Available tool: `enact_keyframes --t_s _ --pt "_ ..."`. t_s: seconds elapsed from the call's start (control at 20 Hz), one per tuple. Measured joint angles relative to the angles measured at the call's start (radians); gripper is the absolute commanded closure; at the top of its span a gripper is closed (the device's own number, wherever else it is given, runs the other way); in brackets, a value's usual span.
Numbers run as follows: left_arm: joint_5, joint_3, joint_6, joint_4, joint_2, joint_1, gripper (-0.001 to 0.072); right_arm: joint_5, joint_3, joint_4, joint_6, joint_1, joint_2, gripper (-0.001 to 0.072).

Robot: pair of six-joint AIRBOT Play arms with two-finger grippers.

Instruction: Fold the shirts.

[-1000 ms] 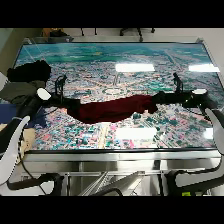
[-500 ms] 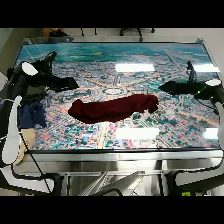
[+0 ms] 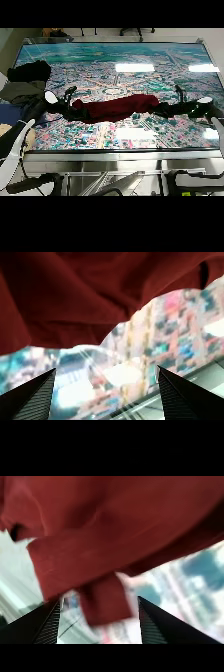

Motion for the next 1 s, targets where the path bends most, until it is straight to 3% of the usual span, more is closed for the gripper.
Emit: enact_keyframes --t_s 0.5,0.55,0.65,0.7,0.75,0.8,0.85,0.9,1.0 --pt "0.173 -0.079 0.028 0.003 0.021 0.26 0.0012 -0.451 -0.111 0.211 -0.001 0.409 -0.083 0.0195" --pt "0.195 -0.064 0.035 0.002 0.01 0.272 0.0012 -0.487 -0.109 0.249 -0.018 0.435 -0.1 0.0247" --pt "0.225 -0.016 0.043 -0.001 -0.037 0.278 0.004 -0.55 -0.1 0.322 -0.073 0.477 -0.137 0.0442" --pt "0.227 0.011 0.045 -0.001 -0.067 0.272 0.024 -0.574 -0.092 0.36 -0.105 0.492 -0.155 0.0586" --pt "0.228 0.041 0.048 -0.001 -0.103 0.262 0.0404 -0.589 -0.085 0.382 -0.134 0.502 -0.167 0.067" --pt "0.223 0.069 0.054 -0.001 -0.135 0.248 0.0484 -0.599 -0.075 0.394 -0.16 0.511 -0.175 0.0694" --pt "0.213 0.098 0.061 -0.001 -0.164 0.23 0.0491 -0.598 -0.063 0.409 -0.18 0.516 -0.179 0.0694" --pt "0.191 0.129 0.068 -0.002 -0.192 0.21 0.0695 -0.59 -0.052 0.418 -0.201 0.52 -0.177 0.0695" --pt "0.156 0.187 0.085 -0.002 -0.224 0.172 0.0695 -0.563 -0.028 0.428 -0.223 0.522 -0.151 0.0695"
